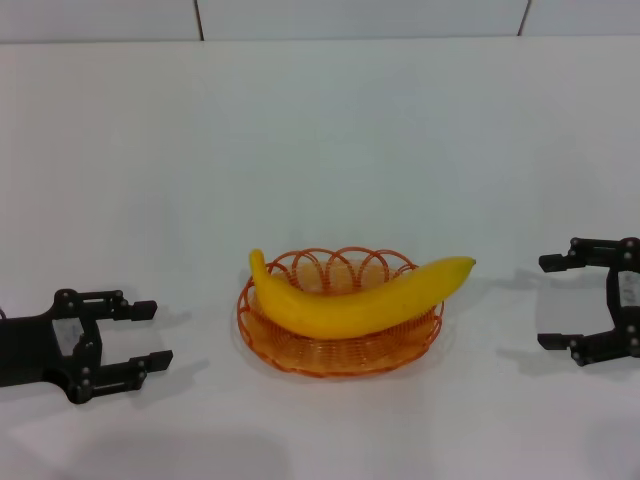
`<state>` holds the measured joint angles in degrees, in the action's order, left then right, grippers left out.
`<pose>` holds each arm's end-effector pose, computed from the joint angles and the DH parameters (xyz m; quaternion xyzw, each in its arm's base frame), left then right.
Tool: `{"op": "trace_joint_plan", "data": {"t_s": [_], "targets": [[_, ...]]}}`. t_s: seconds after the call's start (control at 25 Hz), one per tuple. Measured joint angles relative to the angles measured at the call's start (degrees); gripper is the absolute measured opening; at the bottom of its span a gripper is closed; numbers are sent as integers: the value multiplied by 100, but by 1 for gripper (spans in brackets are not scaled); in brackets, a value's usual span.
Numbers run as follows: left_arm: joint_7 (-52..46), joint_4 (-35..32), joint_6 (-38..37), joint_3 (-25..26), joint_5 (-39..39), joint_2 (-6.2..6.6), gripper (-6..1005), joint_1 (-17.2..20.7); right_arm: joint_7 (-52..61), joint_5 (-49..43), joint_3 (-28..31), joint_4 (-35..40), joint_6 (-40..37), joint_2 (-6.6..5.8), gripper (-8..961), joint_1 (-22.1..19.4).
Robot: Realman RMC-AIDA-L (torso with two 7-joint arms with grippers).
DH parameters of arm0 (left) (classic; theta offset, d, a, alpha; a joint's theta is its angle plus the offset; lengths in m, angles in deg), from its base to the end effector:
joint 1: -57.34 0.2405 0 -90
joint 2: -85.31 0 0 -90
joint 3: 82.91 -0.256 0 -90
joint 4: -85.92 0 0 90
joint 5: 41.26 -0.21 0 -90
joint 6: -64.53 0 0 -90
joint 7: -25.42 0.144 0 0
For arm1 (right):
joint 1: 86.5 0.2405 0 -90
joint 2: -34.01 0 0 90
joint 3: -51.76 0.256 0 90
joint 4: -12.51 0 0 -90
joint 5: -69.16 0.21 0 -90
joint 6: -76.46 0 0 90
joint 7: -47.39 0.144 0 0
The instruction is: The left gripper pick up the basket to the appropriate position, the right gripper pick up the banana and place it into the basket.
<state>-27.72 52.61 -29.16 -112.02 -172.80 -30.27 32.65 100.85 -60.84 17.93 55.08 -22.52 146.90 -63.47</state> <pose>-0.3347 0.2737 0.0119 -0.9763 -0.0972 -0.1382 0.1354 0.3342 0.2764 0.0528 -0.9866 0.0353 0.0936 0.1292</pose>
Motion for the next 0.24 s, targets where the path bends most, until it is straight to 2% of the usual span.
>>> {"op": "trace_joint_plan", "data": {"t_s": [0.24], "targets": [[-3, 0, 0, 3, 1, -2, 617, 0, 0, -5, 0, 3, 31, -3, 892, 0]]}}
